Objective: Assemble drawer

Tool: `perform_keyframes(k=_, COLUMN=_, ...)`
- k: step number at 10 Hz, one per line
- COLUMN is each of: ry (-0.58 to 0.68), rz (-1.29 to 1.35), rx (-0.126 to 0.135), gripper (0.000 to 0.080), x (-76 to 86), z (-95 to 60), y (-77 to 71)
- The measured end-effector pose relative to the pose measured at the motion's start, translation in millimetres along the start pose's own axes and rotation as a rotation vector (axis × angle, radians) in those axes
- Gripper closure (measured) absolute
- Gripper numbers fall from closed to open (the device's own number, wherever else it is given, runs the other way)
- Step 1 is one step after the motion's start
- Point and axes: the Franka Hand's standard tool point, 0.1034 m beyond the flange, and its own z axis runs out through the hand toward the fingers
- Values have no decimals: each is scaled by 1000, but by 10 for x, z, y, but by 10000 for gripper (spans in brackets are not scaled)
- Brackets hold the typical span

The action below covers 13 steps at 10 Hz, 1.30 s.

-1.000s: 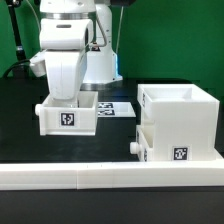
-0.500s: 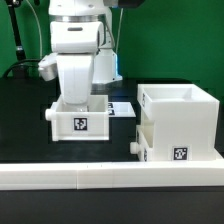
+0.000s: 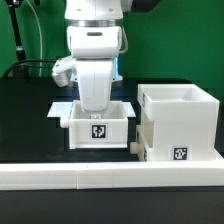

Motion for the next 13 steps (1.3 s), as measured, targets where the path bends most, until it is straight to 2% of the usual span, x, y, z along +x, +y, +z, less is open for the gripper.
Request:
perform_keyframes(k=2, ry=0, rz=-7, rx=-5, gripper=760, x=38, z=-2, y=5)
perform_keyframes(k=3, ry=4, rz=-22, rx=-23, gripper=760, x=137, z=-13, y=37)
perform_keyframes(k=5, ry=9, rz=-44, rx=-16, gripper=760, x=271, z=-23, y=47)
perform_keyframes(k=13, ry=13, rz=-36, rx=-8, gripper=760, x=343, z=33, y=15)
